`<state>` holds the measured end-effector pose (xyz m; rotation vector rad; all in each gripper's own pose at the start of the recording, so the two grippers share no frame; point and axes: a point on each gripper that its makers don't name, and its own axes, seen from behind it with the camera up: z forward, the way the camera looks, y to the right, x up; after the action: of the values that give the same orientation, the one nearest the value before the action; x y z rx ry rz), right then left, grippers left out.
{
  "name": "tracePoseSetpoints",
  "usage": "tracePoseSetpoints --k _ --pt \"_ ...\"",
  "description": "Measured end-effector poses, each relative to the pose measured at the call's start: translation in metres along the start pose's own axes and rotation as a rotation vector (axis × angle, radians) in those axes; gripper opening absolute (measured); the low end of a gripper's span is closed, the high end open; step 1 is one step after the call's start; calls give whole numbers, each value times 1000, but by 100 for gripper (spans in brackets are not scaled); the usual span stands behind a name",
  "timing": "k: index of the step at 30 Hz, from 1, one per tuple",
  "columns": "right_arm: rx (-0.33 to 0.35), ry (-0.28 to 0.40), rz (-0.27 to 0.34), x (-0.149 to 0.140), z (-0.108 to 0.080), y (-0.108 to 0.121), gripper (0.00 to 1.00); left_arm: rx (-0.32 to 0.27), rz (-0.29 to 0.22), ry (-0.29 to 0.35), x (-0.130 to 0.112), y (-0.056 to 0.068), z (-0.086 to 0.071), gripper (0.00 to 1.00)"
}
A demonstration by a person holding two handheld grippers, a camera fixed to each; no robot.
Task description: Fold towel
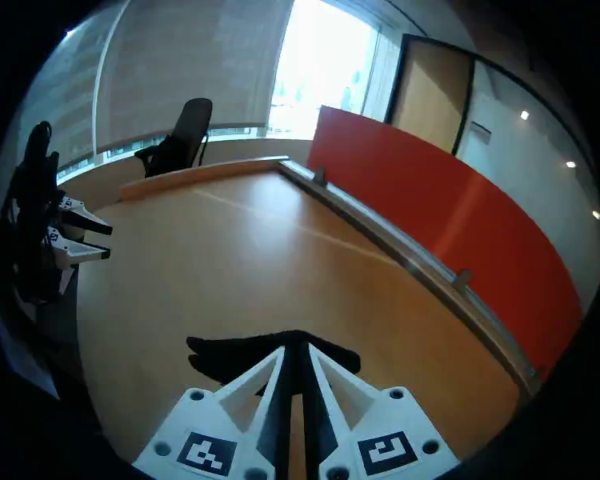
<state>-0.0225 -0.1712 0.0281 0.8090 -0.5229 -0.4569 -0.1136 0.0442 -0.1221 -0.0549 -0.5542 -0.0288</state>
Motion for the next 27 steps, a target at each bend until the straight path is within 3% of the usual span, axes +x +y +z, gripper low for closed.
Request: tracePoseSetpoints --k 14,27 --pt "-90 -38 71 -31 -55 72 6 -4 17 3 7 1 4 73" --pt "-167 -96 135 -73 -92 131 6 -7 24 -3 10 9 6 73"
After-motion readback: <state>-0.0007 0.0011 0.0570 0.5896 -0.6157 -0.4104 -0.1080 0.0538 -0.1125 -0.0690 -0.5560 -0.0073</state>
